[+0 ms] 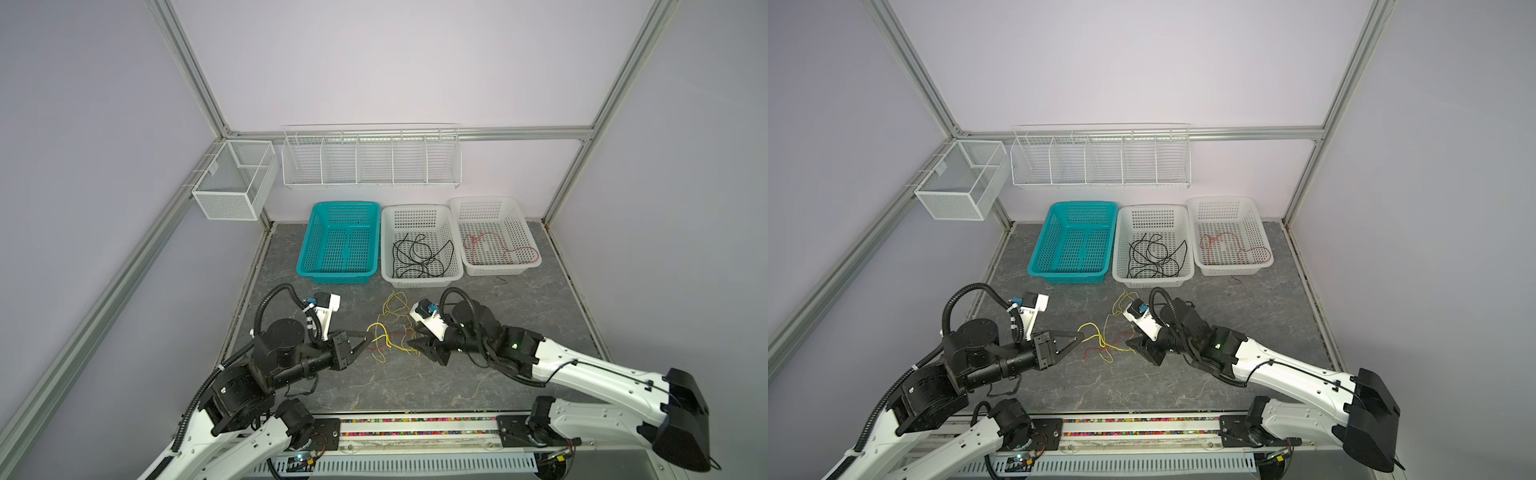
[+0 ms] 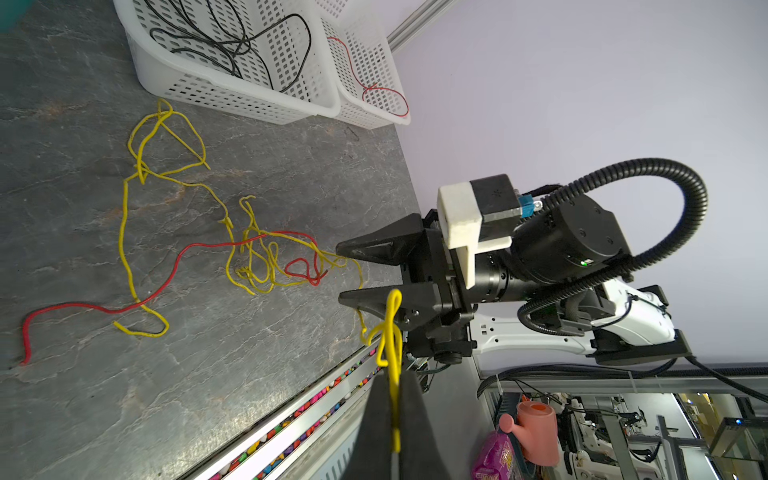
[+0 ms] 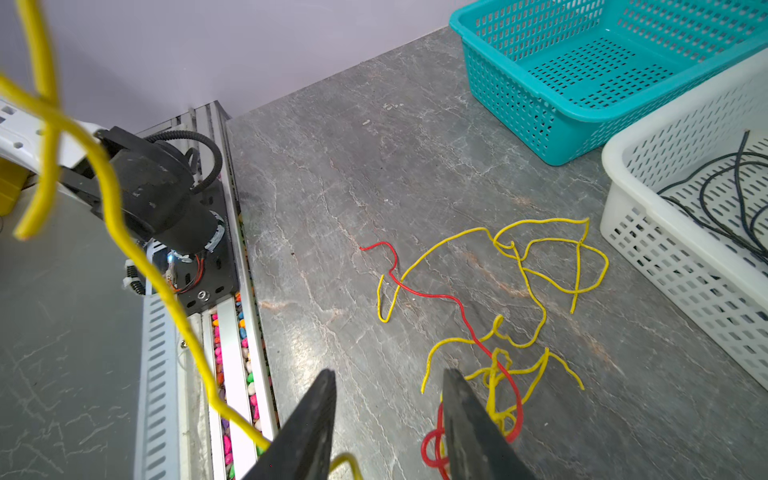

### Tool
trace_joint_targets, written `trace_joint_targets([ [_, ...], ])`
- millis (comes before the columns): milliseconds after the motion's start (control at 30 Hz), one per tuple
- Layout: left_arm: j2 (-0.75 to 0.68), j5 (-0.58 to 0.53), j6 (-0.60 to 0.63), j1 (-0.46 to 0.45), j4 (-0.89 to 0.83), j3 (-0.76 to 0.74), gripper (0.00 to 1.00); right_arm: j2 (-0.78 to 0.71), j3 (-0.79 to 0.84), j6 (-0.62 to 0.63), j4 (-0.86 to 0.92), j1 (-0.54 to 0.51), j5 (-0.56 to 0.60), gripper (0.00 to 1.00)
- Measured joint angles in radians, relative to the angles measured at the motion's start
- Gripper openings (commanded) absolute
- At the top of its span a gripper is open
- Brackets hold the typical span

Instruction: Untangle the cables

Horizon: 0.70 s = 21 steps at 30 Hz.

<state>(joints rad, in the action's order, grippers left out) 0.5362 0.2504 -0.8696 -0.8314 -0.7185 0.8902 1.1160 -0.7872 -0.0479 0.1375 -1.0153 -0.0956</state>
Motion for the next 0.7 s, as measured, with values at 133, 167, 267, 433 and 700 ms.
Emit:
trace_joint_targets([
  [133,0.006,-0.015,0.018,0.0,-0.035,0.027,0.0,-0.055,-0.002,-0.014,0.002,0.003,0.035,0.57],
  [167,0.007,-0.017,0.022,0.0,-0.042,0.029,0.0,-0.065,-0.006,-0.018,0.006,0.006,0.035,0.58],
  [267,0.013,-0.019,0.029,0.0,-0.06,0.029,0.0,-0.071,-0.032,-0.026,0.007,0.01,0.009,0.61],
  [433,0.021,-0.019,0.035,0.0,-0.07,0.029,0.0,-0.06,-0.049,-0.031,0.006,0.01,-0.095,0.62],
  [700,0.021,-0.019,0.037,0.0,-0.076,0.051,0.0,0.063,-0.063,-0.026,0.02,0.005,-0.18,0.62],
])
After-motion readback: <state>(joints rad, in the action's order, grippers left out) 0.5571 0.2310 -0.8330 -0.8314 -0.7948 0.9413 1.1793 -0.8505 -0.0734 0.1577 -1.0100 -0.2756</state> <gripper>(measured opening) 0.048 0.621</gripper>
